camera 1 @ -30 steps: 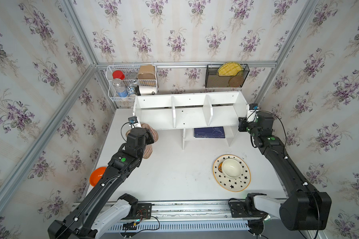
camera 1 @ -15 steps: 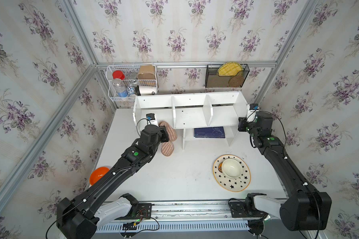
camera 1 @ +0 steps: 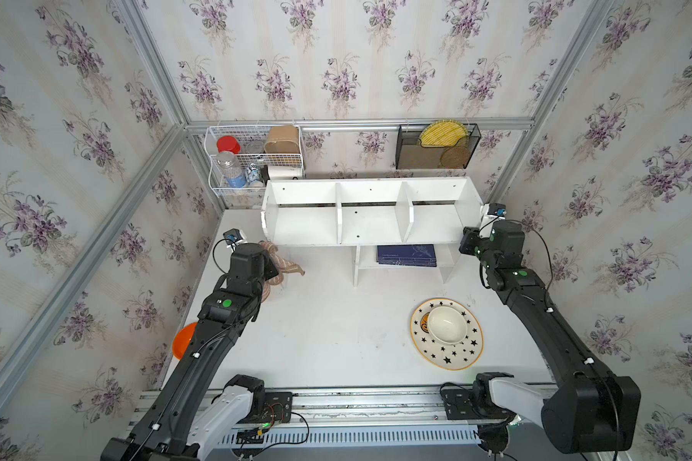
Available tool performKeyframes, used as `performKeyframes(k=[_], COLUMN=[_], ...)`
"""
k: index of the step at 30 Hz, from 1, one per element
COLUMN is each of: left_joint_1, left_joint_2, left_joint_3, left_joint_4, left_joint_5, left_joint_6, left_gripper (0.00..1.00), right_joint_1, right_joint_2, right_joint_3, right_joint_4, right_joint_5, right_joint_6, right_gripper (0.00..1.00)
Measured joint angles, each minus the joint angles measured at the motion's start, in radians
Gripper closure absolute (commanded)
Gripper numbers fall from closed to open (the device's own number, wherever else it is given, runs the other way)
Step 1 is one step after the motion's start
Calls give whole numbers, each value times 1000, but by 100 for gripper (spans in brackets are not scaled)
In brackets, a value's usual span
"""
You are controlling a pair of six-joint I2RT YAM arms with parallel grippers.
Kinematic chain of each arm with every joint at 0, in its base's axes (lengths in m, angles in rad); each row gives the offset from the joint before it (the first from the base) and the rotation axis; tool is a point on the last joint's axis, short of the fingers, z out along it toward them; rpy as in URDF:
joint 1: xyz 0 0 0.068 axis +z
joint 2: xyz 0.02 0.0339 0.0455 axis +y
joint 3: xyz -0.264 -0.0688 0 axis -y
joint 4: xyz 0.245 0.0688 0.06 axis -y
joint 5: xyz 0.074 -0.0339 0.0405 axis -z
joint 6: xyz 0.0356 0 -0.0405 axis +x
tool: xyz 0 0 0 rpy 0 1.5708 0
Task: Wipe the bookshelf clean with a cloth
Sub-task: Wipe the dust from the shelf.
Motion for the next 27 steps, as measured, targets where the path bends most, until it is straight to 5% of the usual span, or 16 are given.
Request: performKeyframes(k=[8,18,23,27], left_joint_1=[-97,-397,-394,-288], left_joint_2=[58,230,191,107], left_joint_3=[6,-1,7,31], left_joint_4=[78,285,314,282], left_joint_5=[122,189,124,65], left_joint_6=[-27,-53,-29,-7], left_gripper=[100,100,100,100], right_joint_1=[13,38,40,40], right_joint_2=[93,131,114,107], right_joint_3=[66,89,87,87], right_joint_4=[11,37,14,3], right_joint_5=[10,12,17,15], right_joint_6=[35,50,49,48], right_gripper=[100,100,100,100])
